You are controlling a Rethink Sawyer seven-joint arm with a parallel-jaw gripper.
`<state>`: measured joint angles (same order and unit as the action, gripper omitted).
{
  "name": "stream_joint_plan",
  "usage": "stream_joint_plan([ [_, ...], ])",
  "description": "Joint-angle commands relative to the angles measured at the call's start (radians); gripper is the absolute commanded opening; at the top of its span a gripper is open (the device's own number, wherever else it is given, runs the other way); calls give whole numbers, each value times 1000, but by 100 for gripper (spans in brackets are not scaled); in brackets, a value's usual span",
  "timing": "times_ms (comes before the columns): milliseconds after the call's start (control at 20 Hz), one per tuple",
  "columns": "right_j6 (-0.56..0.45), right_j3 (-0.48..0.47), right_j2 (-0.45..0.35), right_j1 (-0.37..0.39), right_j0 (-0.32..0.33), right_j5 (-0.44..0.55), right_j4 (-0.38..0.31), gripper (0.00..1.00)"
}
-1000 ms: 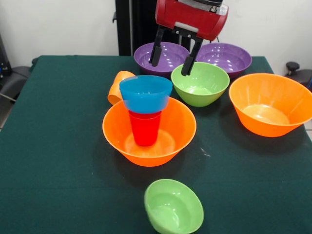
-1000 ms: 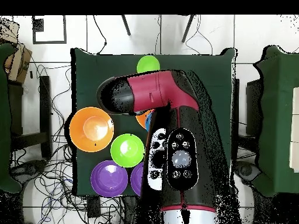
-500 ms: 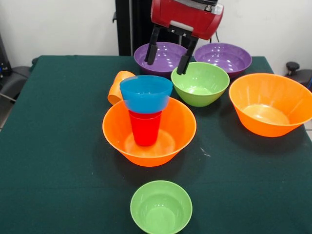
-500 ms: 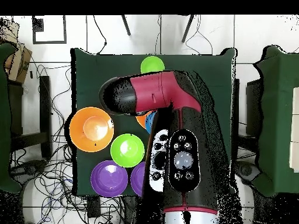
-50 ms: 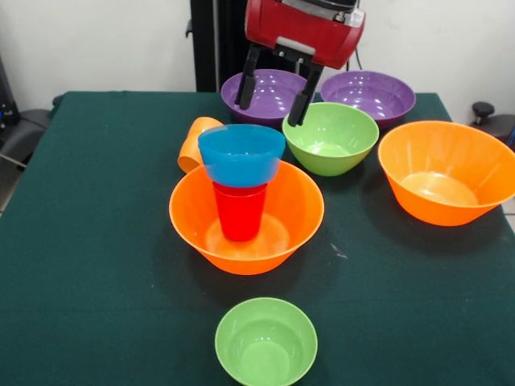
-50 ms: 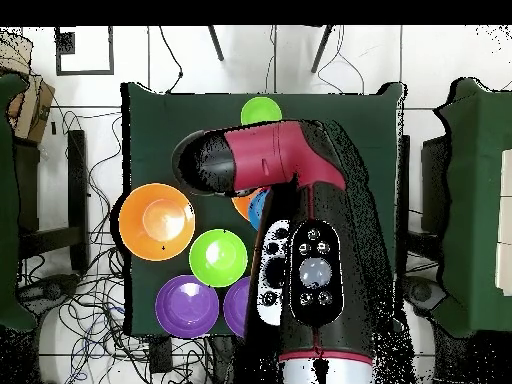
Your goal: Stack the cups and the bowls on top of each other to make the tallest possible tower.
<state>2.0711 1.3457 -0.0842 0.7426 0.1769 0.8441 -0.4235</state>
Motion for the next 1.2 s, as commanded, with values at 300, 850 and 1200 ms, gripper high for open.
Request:
stream_joint_plan([
  [300, -49, -110, -86, -122, 13, -34, -9, 100],
  [850, -59, -98, -100, -129, 28, -85, 7, 100],
  [1200, -61, -97, -109, -154, 39, -87, 23, 100],
])
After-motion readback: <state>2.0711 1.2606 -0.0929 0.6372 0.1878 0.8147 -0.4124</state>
